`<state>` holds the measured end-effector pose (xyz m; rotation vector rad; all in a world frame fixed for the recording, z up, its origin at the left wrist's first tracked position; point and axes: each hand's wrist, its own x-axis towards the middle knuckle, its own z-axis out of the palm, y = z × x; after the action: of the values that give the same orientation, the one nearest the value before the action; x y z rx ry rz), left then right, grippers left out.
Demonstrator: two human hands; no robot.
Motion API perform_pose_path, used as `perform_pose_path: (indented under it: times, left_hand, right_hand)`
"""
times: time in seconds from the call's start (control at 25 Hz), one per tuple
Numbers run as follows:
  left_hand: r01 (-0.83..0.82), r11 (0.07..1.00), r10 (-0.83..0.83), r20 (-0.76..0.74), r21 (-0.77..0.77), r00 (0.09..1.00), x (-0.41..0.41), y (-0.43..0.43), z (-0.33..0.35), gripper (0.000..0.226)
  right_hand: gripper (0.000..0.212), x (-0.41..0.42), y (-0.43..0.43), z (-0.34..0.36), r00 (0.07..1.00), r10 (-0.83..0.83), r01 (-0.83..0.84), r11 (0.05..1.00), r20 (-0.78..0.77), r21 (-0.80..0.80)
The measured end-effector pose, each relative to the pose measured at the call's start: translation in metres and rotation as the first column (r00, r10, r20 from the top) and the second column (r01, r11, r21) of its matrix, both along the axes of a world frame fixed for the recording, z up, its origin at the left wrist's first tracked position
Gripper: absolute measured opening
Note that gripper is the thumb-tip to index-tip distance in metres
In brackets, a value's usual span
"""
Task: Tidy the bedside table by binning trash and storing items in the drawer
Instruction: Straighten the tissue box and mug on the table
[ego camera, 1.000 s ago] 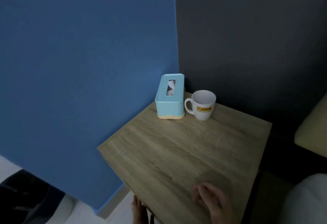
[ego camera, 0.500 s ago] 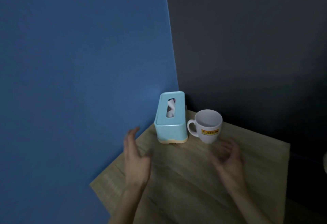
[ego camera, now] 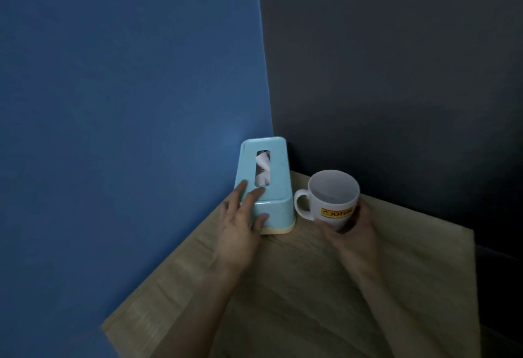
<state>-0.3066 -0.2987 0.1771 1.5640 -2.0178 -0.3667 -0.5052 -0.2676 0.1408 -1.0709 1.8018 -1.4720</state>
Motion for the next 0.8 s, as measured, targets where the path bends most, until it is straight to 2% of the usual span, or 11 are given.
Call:
perform_pose_path:
  times: [0.16, 0.28, 0.4, 0.52, 0.6, 0.68, 0.8]
  left_hand:
    - [0.017, 0.999, -0.015, 0.061, -0.034, 0.998, -0.018, 0.001, -0.002, 0.051]
    - [0.051, 0.999, -0.05, 0.135, -0.004, 0.99, -0.034, 0.003, 0.005, 0.056]
    - [0.125, 0.988, -0.142, 0.22, 0.09, 0.965, -0.04, -0.005, 0.014, 0.074]
    - [0.18, 0.981, -0.192, 0.241, 0.071, 0.951, -0.041, -0.014, 0.017, 0.076]
    - [0.202, 0.978, -0.209, 0.265, 0.054, 0.941, -0.041, -0.016, 0.018, 0.075]
    - [0.198, 0.979, -0.202, 0.302, 0.042, 0.932, -0.041, -0.017, 0.018, 0.074]
    - [0.174, 0.985, -0.156, 0.371, -0.016, 0.915, -0.041, -0.022, 0.017, 0.072]
  right_hand:
    - [0.092, -0.003, 0.0, -0.001, 0.978, -0.207, 0.207, 0.978, 0.011, -0.002]
    - [0.092, -0.007, 0.003, -0.007, 0.95, -0.311, 0.311, 0.95, 0.005, -0.032]
    - [0.076, -0.011, 0.005, -0.014, 0.911, -0.412, 0.411, 0.91, 0.009, -0.059]
    - [0.079, -0.014, 0.006, -0.018, 0.91, -0.414, 0.413, 0.91, -0.036, -0.03]
    - [0.092, -0.011, 0.003, -0.013, 0.926, -0.372, 0.37, 0.928, -0.058, -0.043]
    - [0.105, -0.01, 0.001, -0.007, 0.943, -0.334, 0.332, 0.942, -0.014, -0.055]
    - [0.098, -0.016, 0.006, -0.001, 0.952, -0.305, 0.305, 0.952, 0.011, -0.028]
